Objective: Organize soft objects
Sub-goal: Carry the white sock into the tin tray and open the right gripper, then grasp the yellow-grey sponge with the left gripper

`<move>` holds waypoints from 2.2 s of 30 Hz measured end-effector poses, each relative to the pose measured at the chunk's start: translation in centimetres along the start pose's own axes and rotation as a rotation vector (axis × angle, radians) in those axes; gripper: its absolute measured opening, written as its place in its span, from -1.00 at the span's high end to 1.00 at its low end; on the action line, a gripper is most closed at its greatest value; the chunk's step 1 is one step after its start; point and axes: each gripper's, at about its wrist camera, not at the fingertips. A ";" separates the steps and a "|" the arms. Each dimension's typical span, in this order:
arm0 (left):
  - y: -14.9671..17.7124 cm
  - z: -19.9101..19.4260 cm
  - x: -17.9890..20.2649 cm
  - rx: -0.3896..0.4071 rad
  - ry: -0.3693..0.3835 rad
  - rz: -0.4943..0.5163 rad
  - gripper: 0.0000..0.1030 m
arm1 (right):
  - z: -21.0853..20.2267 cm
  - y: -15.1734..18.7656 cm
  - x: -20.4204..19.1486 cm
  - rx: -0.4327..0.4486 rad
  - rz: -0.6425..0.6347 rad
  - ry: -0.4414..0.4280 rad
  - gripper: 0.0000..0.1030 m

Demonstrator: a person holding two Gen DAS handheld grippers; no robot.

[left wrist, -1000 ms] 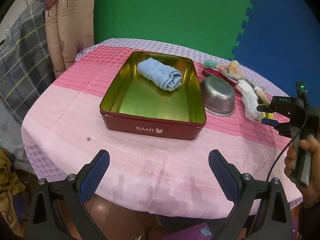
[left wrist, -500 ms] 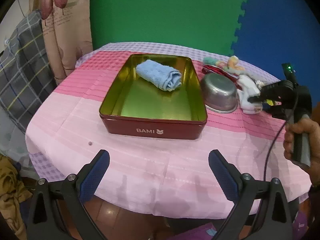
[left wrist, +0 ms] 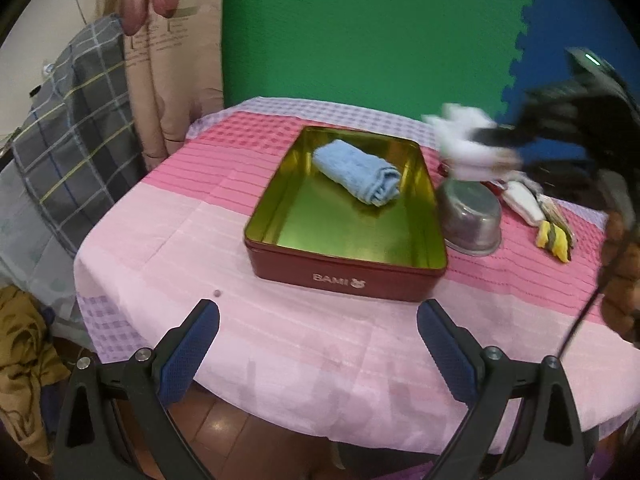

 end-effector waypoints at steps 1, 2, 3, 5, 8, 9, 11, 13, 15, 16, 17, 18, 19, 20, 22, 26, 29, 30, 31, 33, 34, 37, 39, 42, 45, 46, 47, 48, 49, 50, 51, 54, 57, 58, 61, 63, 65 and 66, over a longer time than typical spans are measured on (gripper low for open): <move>0.0 -0.1 -0.1 0.006 -0.008 -0.003 -0.90 | 1.1 0.0 -1.3 -0.018 -0.044 0.006 0.66; 0.0 -0.1 -0.3 0.008 -0.019 -0.003 -0.90 | 2.8 0.0 -2.9 -0.034 -0.097 0.029 0.66; -0.1 0.0 -0.4 0.005 -0.025 -0.004 -0.90 | 4.3 0.0 -4.0 -0.053 -0.122 0.050 0.66; -0.1 0.2 -0.8 -0.005 -0.033 -0.011 -0.90 | 6.6 0.1 -4.8 -0.104 -0.135 0.047 0.66; -0.2 0.5 -1.5 -0.019 -0.056 -0.031 -0.90 | 10.2 -0.1 -6.7 -0.136 -0.190 0.096 0.66; -0.2 0.5 -1.7 -0.021 -0.063 -0.037 -0.90 | 11.2 -0.1 -7.0 -0.143 -0.200 0.106 0.66; -0.3 0.5 -2.3 -0.020 -0.068 -0.059 -0.90 | 12.4 0.5 -6.8 -0.138 -0.223 0.137 0.66; -0.3 0.6 -2.8 -0.022 -0.071 -0.072 -0.90 | 13.4 0.5 -7.4 -0.143 -0.242 0.129 0.60; -0.4 0.8 -3.2 -0.031 -0.074 -0.084 -0.90 | 14.1 0.7 -7.8 -0.123 -0.275 0.185 0.57; -0.4 1.0 -3.3 -0.035 -0.073 -0.090 -0.90 | 14.5 0.5 -8.1 -0.125 -0.284 0.190 0.56; -0.4 1.0 -3.4 -0.039 -0.072 -0.094 -0.90 | 14.7 0.5 -8.2 -0.129 -0.289 0.189 0.54; -0.4 1.1 -3.5 -0.042 -0.072 -0.096 -0.90 | 14.7 0.6 -8.1 -0.127 -0.292 0.191 0.50; -0.4 1.2 -3.6 -0.044 -0.073 -0.097 -0.90 | 14.5 0.6 -8.2 -0.114 -0.297 0.203 0.42; -0.4 1.2 -3.6 -0.046 -0.076 -0.097 -0.90 | 14.0 0.6 -8.1 -0.090 -0.298 0.210 0.37; -0.5 1.2 -3.6 -0.047 -0.077 -0.099 -0.91 | 11.7 0.7 -7.0 -0.035 -0.286 0.187 0.36; -0.3 1.3 -3.3 -0.047 -0.078 -0.090 -0.90 | 7.2 0.5 -4.5 0.082 -0.214 0.125 0.34; -0.2 1.2 -2.7 -0.041 -0.077 -0.066 -0.91 | 2.9 1.9 -1.1 0.177 -0.173 0.127 0.33; -0.1 1.1 -2.4 -0.035 -0.078 -0.050 -0.91 | 1.4 2.8 0.6 0.205 -0.164 0.151 0.33; -0.1 1.0 -2.0 -0.031 -0.075 -0.033 -0.91 | 0.2 3.5 2.0 0.221 -0.157 0.178 0.33; 0.1 1.0 -1.2 -0.025 -0.066 -0.002 -0.91 | -2.4 5.4 6.2 0.244 -0.139 0.268 0.33; 0.2 1.0 -0.8 -0.024 -0.060 0.017 -0.91 | -3.5 6.2 8.2 0.257 -0.131 0.318 0.33; 0.7 1.3 0.8 -0.051 -0.002 0.073 -0.91 | -6.9 8.7 14.9 0.286 -0.104 0.536 0.33; 1.0 1.4 2.0 -0.071 0.057 0.103 -0.91 | -8.8 10.0 19.5 0.278 -0.080 0.692 0.33; 1.4 1.9 4.1 -0.121 0.160 0.147 -0.91 | -11.3 11.2 25.1 0.284 -0.057 0.852 0.33; 1.2 2.1 6.3 -0.157 0.245 0.167 -0.90 | -13.1 11.8 28.3 0.317 -0.004 0.858 0.32; 0.8 2.3 7.1 -0.166 0.279 0.163 -0.90 | -13.6 11.8 28.9 0.327 0.030 0.834 0.32; 0.5 2.4 7.8 -0.173 0.303 0.157 -0.90 | -13.7 11.8 29.4 0.329 0.054 0.807 0.28; -0.1 2.8 8.8 -0.185 0.334 0.141 -0.90 | -13.9 11.6 29.8 0.337 0.073 0.777 0.25; -0.6 3.2 9.6 -0.196 0.360 0.124 -0.90 | -13.7 11.6 29.6 0.343 0.076 0.768 0.19; -1.3 3.7 10.4 -0.204 0.393 0.105 -0.90 | -13.5 11.4 29.5 0.343 0.071 0.765 0.13; -2.0 4.4 11.5 -0.215 0.436 0.090 -0.90 | -13.6 11.5 29.7 0.340 0.062 0.763 0.10; -3.7 7.0 14.6 -0.258 0.512 0.051 -0.90 | -13.6 11.7 29.4 0.341 0.030 0.729 -0.04; -5.0 10.6 17.0 -0.323 0.588 -0.008 -0.90 | -13.7 11.9 29.9 0.354 0.037 0.680 -0.04; -5.4 11.8 17.6 -0.342 0.619 -0.043 -0.89 | -13.9 11.9 30.0 0.362 0.047 0.662 -0.04; -6.1 14.4 18.4 -0.375 0.655 -0.160 -0.88 | -14.4 12.2 30.4 0.379 0.065 0.614 -0.04; -6.5 16.2 18.8 -0.388 0.658 -0.237 -0.88 | -14.5 12.3 30.5 0.382 0.069 0.587 -0.04; -6.8 17.7 19.0 -0.406 0.655 -0.303 -0.88 | -14.5 12.4 30.5 0.383 0.067 0.567 -0.04; -6.9 18.3 19.2 -0.417 0.658 -0.325 -0.88 | -14.5 12.4 30.4 0.384 0.066 0.558 -0.04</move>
Point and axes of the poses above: each gripper's, at about its wrist camera, not at the fingertips, and z roughly the way its jaws point, x to its right, y to its underside, and after that the axes turned 10 degrees about y, right-handed
